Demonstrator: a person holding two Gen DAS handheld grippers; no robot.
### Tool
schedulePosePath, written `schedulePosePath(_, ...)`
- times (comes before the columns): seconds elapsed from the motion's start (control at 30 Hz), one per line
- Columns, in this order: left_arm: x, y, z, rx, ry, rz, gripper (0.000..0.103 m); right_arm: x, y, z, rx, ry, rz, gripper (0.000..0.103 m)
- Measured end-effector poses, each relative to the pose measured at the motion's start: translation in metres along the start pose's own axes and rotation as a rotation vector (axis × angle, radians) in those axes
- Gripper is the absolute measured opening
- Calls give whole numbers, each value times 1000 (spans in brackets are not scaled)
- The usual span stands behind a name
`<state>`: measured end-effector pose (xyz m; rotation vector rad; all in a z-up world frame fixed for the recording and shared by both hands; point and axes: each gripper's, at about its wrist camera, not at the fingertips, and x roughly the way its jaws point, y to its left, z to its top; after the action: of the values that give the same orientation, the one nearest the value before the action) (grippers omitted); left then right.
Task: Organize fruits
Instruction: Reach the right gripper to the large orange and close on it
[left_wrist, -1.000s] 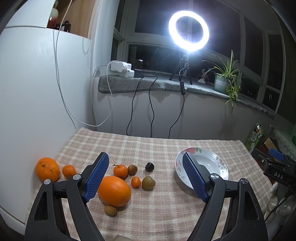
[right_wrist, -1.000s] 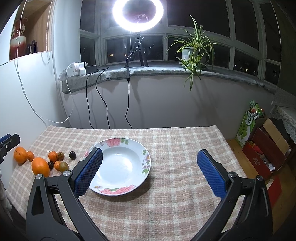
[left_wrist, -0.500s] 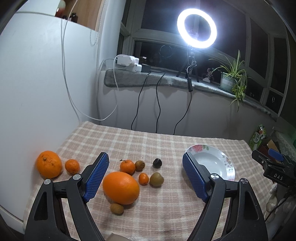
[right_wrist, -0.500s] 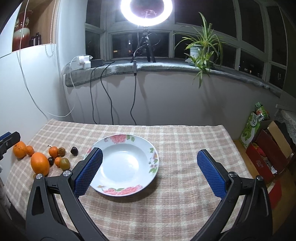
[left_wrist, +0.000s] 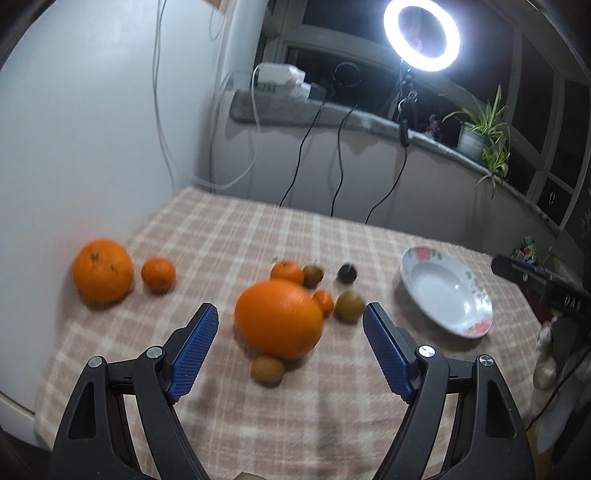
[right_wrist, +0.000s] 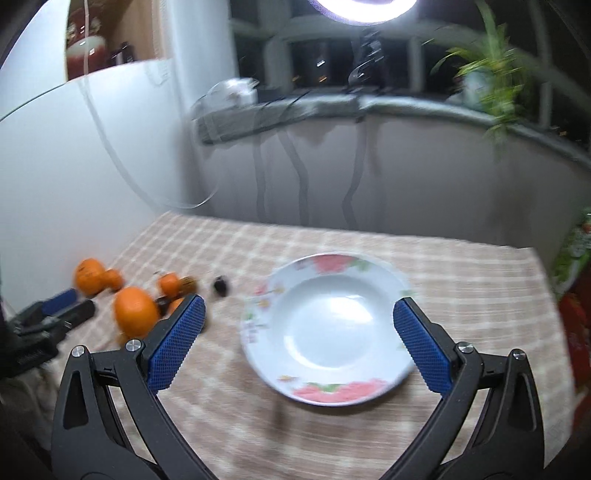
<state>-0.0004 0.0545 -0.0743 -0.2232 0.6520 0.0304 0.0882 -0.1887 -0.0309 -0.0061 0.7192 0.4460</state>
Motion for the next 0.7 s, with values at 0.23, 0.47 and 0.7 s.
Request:
schedulePosePath(0.23, 12, 17, -18, -56, 54, -16, 75, 40, 36, 1, -72, 100, 134, 103)
schedulePosePath(0.47, 27, 25, -21, -99, 86, -70, 72, 81, 67, 5, -52, 239, 309, 103)
schedulePosePath(0.7, 40, 29, -22, -155, 112, -145, 72, 114, 97, 12, -65, 349, 437, 103)
